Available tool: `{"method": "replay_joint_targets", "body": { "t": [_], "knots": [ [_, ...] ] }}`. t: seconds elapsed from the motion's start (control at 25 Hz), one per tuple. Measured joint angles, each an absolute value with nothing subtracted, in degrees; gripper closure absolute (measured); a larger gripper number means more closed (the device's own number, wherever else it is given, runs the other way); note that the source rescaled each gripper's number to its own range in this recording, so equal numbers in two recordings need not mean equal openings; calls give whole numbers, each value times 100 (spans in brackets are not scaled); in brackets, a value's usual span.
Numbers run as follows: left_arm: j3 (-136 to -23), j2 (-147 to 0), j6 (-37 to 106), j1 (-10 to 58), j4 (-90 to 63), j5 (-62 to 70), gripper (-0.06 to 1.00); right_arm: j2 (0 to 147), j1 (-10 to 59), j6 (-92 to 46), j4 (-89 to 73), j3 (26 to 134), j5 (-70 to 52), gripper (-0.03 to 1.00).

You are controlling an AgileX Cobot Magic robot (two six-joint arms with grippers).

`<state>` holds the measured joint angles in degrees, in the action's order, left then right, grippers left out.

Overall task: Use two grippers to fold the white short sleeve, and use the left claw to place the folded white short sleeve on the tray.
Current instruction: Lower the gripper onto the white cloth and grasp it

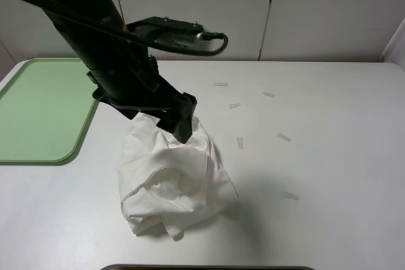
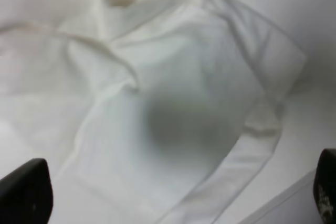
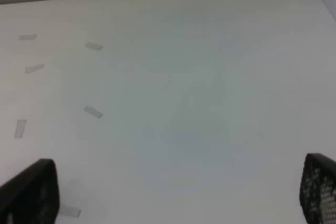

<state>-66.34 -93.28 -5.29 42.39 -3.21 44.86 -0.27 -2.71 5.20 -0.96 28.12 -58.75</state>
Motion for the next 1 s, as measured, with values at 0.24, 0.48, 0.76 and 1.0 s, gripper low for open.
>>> {"method": "replay_joint_targets", "body": {
  "t": [0.24, 0.48, 0.76, 1.0],
  "knots": [
    [-5917, -8741, -797, 3707, -314, 4555, -5, -27, -271, 520, -96, 2812, -5875, -3],
    [-4835, -8628, -815, 3045, -612, 3671, -5, -27, -271, 520, -96, 2812, -5875, -3],
    [-4143, -8728, -1260, 2981, -653, 2748, -5, -27, -271, 520, -96, 2812, -5875, -3],
    [-4094, -9588, -1365, 2981, -880, 2226, -5, -27, -271, 520, -96, 2812, -5875, -3]
  ]
}}
